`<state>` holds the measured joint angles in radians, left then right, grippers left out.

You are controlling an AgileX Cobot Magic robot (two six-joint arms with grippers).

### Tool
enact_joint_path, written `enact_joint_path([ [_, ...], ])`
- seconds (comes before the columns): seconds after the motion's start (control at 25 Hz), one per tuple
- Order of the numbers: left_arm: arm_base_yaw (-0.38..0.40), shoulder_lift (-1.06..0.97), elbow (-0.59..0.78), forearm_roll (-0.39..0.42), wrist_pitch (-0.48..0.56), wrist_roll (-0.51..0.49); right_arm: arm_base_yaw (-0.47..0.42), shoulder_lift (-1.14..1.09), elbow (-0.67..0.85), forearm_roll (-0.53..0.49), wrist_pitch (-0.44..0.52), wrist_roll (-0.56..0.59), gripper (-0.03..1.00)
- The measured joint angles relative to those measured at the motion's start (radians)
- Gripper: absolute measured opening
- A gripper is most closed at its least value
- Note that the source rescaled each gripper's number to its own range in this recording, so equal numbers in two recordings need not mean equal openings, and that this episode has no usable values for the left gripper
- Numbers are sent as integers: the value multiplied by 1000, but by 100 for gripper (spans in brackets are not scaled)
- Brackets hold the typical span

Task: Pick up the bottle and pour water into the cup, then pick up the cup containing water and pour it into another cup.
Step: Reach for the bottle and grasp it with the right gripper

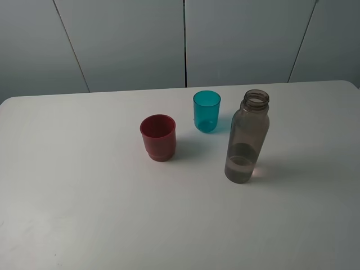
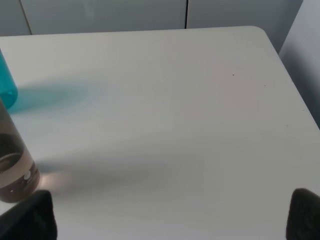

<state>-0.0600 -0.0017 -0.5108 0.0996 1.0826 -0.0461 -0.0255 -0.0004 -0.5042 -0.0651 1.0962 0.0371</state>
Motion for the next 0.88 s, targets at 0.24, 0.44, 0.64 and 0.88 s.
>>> enact_joint_path([
  [0.24,0,0,0,0,0,0,0,0,0,0,0,0,100],
  [0.44,0,0,0,0,0,0,0,0,0,0,0,0,100],
  [0.64,0,0,0,0,0,2,0,0,0,0,0,0,100],
  [0.88,0,0,0,0,0,2,0,0,0,0,0,0,100],
])
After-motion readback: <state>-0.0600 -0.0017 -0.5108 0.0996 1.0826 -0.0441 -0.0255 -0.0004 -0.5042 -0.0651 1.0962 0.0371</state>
